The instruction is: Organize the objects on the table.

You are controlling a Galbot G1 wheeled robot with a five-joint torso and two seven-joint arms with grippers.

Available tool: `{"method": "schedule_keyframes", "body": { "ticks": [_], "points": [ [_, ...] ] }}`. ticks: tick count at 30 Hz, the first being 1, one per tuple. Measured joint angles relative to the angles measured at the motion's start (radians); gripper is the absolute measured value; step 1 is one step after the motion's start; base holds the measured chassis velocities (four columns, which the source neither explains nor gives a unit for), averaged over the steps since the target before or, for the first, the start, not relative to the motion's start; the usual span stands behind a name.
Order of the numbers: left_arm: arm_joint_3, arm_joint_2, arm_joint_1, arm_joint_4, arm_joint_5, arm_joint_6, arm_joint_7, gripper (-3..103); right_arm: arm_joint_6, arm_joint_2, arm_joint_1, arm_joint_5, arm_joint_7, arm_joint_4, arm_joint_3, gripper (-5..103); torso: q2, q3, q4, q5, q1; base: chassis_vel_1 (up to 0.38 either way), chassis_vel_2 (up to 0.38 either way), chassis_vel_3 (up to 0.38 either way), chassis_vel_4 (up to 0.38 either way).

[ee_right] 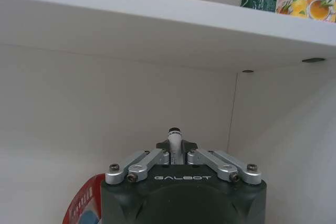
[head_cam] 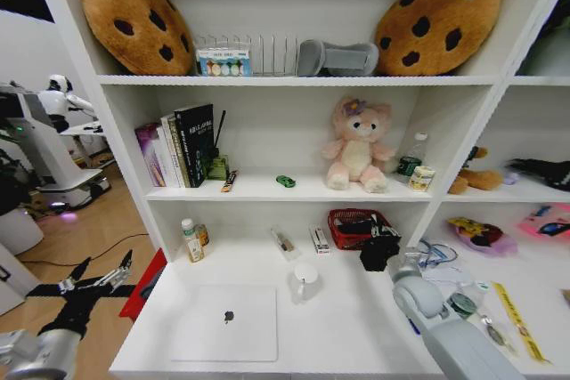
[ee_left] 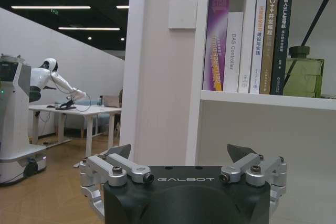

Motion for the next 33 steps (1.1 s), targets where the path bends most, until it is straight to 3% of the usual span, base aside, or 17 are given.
{"method": "schedule_keyframes", "body": {
  "ticks": [17,24,25,33],
  "points": [
    [0.0,0.0,0.0,0.0,0.0,0.0,0.0,100,0.013,0.011,0.008,-0.017,-0.014,-0.085,-0.006,8,0.0,0.0,-0.0002,-0.0002,0.0,0.0,0.0,0.0,0.0],
    [0.0,0.0,0.0,0.0,0.0,0.0,0.0,100,0.016,-0.001,-0.042,-0.019,0.0,-0.036,0.021,40,0.0,0.0,-0.0001,-0.0002,0.0,0.0,0.0,0.0,0.0],
    [0.0,0.0,0.0,0.0,0.0,0.0,0.0,100,0.016,-0.001,-0.042,-0.019,0.0,-0.036,0.021,40,0.0,0.0,-0.0001,-0.0002,0.0,0.0,0.0,0.0,0.0],
    [0.0,0.0,0.0,0.0,0.0,0.0,0.0,100,-0.07,-0.012,-0.205,0.001,0.045,0.203,0.092,73,0.0,0.0,-0.0003,-0.0002,0.0,0.0,0.0,0.0,0.0]
  ]
}}
